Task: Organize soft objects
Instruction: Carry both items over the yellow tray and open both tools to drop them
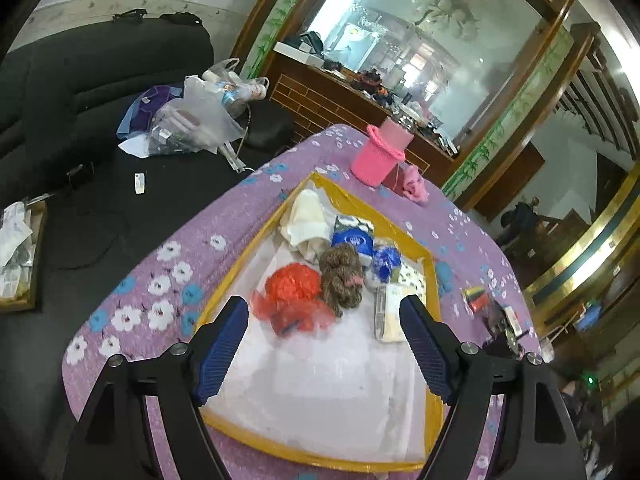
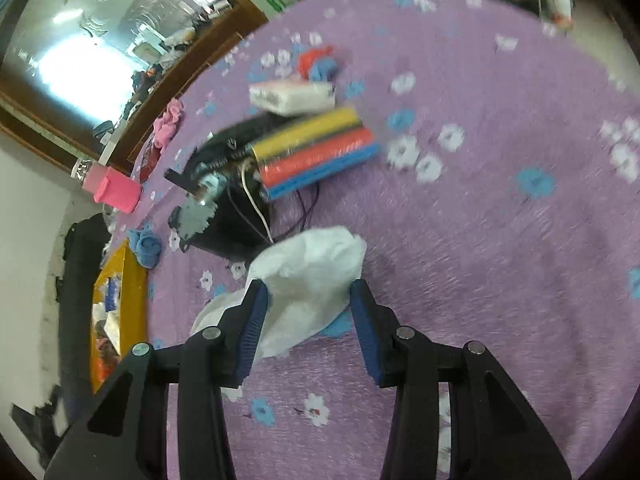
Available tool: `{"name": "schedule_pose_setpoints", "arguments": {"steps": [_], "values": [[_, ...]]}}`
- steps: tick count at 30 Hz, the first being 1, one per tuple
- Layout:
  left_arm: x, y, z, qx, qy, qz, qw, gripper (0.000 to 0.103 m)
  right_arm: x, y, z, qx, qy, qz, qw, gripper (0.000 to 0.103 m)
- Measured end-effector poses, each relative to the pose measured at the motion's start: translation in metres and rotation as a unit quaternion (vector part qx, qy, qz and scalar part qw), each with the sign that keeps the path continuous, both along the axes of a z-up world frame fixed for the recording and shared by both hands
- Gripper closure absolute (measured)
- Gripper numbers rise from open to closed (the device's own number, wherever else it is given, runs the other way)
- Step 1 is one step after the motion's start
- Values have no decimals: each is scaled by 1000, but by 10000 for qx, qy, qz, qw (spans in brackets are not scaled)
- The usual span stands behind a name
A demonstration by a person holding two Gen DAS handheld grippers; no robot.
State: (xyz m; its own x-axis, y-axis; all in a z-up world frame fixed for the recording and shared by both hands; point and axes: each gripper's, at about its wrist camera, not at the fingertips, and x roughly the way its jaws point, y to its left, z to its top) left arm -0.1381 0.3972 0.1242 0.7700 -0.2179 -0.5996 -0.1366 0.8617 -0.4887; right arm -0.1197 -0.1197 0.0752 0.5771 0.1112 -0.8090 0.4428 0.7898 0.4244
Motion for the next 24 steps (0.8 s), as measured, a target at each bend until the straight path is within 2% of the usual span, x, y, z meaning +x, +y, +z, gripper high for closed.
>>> {"name": "schedule_pose_setpoints", "arguments": {"steps": [2,8,9,10,13,19,24], "values": [[-3,-4,0,-31,-2,-19,10000,25,7,2,-8,77,101,48,9999,62],[-7,-15,1,-78,30,-51,10000,25,18,9,-9,-169,-215,166,9995,62],[-8,-17,1,-101,39,-54,9999,25,20,8,-10,-149,-268,253,9992,76],[-8,-19,0,-120,48,-63,9999,25,21,7,-10,-64,-338,330,9989,85],[-10,-22,-3,-146,75,-57,9998,25,17,3,-10,238,-454,490,9975,92],[-11,-18,-5,-159,90,14,9998,25,-1,24,25,383,-874,1004,9904,93],[-14,-19,-11,-149,99,125,9998,25,13,90,63,328,-1120,2063,9715,93]]}}
